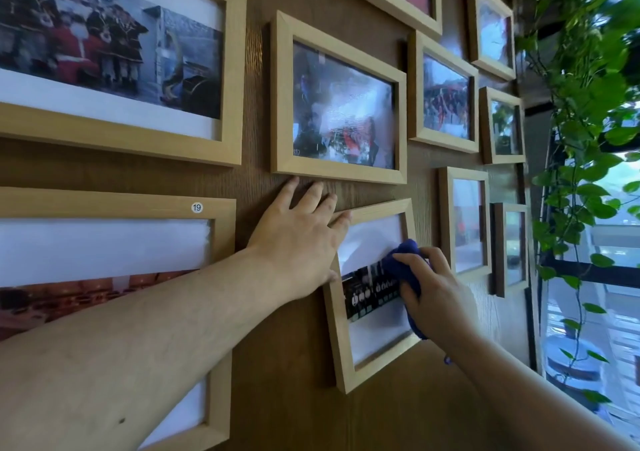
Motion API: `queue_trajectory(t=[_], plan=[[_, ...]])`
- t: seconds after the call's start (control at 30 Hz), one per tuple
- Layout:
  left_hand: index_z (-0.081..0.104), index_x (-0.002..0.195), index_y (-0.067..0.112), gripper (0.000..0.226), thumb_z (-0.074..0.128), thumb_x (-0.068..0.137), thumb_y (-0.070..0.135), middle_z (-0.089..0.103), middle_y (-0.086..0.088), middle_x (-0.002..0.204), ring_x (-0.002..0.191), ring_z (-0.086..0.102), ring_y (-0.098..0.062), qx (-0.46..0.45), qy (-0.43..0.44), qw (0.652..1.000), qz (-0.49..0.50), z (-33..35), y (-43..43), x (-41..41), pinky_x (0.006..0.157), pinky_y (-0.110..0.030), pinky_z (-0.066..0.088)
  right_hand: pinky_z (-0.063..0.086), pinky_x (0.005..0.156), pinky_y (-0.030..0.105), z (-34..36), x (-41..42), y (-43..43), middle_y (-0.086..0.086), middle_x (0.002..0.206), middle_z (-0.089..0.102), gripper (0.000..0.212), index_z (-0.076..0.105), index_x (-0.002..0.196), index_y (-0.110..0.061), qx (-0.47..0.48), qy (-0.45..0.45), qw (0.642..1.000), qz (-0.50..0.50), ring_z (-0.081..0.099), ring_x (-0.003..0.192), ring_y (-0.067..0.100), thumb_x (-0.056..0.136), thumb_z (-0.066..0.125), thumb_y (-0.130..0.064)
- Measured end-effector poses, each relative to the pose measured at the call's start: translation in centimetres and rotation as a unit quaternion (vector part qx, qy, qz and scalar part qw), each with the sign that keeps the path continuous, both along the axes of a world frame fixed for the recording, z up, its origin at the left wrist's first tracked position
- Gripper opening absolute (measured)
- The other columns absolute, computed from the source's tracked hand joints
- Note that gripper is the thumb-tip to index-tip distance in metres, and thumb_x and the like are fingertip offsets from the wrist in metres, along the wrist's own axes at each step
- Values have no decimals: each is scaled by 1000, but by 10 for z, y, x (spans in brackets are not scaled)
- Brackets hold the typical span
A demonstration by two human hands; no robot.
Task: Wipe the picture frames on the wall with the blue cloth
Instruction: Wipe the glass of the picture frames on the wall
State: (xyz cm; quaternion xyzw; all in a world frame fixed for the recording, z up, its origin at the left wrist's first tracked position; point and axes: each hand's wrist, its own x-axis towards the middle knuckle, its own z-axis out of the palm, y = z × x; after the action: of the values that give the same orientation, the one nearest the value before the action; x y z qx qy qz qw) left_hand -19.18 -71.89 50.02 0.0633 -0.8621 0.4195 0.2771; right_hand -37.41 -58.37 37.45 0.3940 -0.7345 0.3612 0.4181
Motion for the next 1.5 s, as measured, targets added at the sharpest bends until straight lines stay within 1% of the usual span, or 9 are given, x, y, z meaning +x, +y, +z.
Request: queue_trajectory(t=[0.13, 0.27, 0.57, 0.67, 0.93, 1.2, 1.3, 1.4, 1.5], plan=[[6, 151, 24, 89, 46, 84, 67, 14, -11, 161, 147, 2, -32, 1, 2, 1000, -2, 0, 0, 1, 117, -57, 2, 56, 62, 34, -6, 19, -3, -9, 123, 45, 36, 50, 122, -31, 11, -13, 999, 51, 57, 84, 15, 87, 56, -29], [4, 151, 24, 90, 46, 83, 67, 12, -10, 161, 147, 0, -32, 2, 2, 1000, 11, 0, 2, 0, 118, -57, 1, 54, 58, 27, -17, 44, -4, -5, 124, 46, 37, 47, 124, -34, 107, 61, 985, 124, 58, 79, 11, 87, 49, -36], [3, 151, 22, 91, 46, 84, 66, 13, -10, 161, 147, 1, -34, -4, 3, 1000, 22, -3, 2, -2, 117, -58, 2, 47, 50, 27, -25, 0, 15, -4, 122, 51, 35, 58, 117, -29, 74, -9, 997, 10, 62, 75, 18, 82, 65, -26], [3, 151, 22, 91, 46, 84, 66, 13, -10, 161, 147, 1, -34, -6, 4, 1000, 25, -3, 2, -2, 117, -58, 3, 45, 49, 24, -29, 6, 15, -3, 120, 52, 35, 57, 116, -29, 101, 14, 994, 37, 61, 72, 16, 82, 64, -25], [1, 150, 23, 89, 43, 85, 66, 13, -7, 161, 147, 1, -34, -14, 6, 999, 40, -5, 4, -3, 117, -60, 5, 55, 59, 32, -33, 36, 10, 4, 124, 52, 34, 48, 123, -30, 256, 130, 950, 125, 60, 91, 19, 89, 50, -36], [5, 150, 28, 82, 47, 87, 59, 14, -4, 161, 146, 1, -36, 3, 1, 998, 59, -6, 10, -6, 116, -62, 5, 56, 65, 39, -27, -2, 30, 5, 129, 48, 40, 48, 129, -32, 368, 201, 905, 67, 56, 100, 22, 90, 55, -27], [6, 151, 27, 81, 46, 88, 59, 13, -4, 162, 146, 0, -35, 6, -4, 997, 71, -5, 11, -6, 116, -62, 5, 55, 67, 37, -24, -13, 45, 3, 125, 50, 39, 50, 127, -33, 372, 186, 909, 37, 56, 97, 21, 89, 54, -25], [5, 151, 27, 83, 47, 87, 60, 10, -6, 162, 147, 1, -33, 7, 0, 997, 73, -7, 12, -4, 116, -60, 6, 53, 60, 29, -17, -12, 57, 3, 115, 59, 40, 62, 116, -30, 353, 187, 917, 25, 62, 86, 19, 78, 71, -24], [3, 151, 24, 82, 41, 89, 61, 8, -10, 162, 147, 4, -31, -11, 2, 998, 64, -8, 12, 8, 118, -57, 7, 55, 59, 34, -6, -7, 60, 8, 114, 61, 38, 65, 112, -21, 297, 198, 933, 48, 64, 83, 24, 75, 74, -19]])
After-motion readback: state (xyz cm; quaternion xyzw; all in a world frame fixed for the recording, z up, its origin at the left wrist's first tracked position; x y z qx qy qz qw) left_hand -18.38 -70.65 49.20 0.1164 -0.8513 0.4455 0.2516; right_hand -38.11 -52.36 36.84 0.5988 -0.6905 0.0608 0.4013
